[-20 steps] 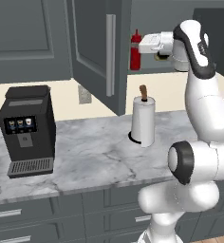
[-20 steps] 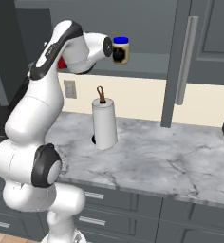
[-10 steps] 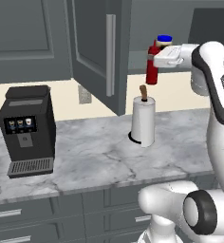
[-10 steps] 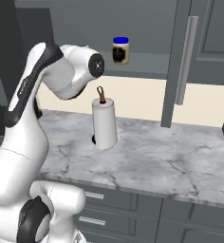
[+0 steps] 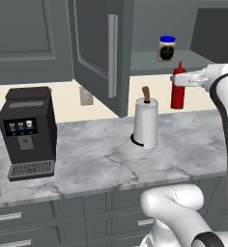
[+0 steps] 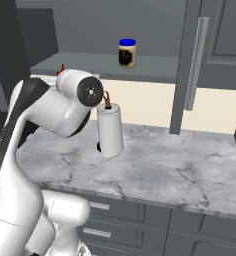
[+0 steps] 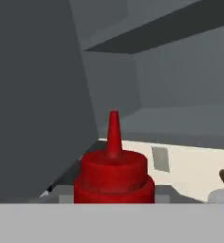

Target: Move the ketchup and mayonnaise from the cabinet to the dining counter.

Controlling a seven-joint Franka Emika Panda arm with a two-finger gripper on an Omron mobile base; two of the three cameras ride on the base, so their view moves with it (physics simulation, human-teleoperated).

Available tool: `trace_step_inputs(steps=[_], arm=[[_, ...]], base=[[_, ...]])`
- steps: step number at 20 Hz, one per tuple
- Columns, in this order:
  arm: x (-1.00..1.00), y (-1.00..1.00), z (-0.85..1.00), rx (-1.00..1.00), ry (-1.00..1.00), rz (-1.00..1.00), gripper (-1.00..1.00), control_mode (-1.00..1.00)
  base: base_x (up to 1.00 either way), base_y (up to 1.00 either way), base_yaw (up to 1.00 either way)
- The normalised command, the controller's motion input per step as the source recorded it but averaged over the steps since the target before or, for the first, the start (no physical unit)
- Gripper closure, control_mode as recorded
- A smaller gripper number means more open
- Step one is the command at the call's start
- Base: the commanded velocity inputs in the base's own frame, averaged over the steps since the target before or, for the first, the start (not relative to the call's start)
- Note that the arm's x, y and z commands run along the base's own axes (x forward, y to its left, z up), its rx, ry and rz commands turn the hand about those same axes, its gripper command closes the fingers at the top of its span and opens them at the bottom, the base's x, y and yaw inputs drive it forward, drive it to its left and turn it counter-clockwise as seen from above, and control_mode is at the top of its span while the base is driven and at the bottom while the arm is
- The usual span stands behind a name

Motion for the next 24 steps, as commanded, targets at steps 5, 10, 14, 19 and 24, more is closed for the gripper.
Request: trace_step_inputs(steps=[5, 10, 14, 19, 24], arm=[[-0.37, -0.27, -0.67, 0.0, 0.21, -0.2, 1.0, -1.0], [-0.08, -0.14, -0.28, 0.0, 0.15, -0.13, 1.0, -1.0], [-0.19, -0.04, -0.09, 0.0, 0.06, -0.06, 1.0, 1.0], [0.0, 0.0, 0.0, 0.0, 0.0, 0.0, 1.0, 1.0], [0.0, 0.0, 0.0, 0.0, 0.0, 0.0, 1.0, 1.0]], base=[[0.0, 0.0, 0.0], [0.0, 0.0, 0.0], [-0.5, -0.17, -0.07], [-1.0, -0.54, -0.17], [-0.93, -0.29, -0.29]])
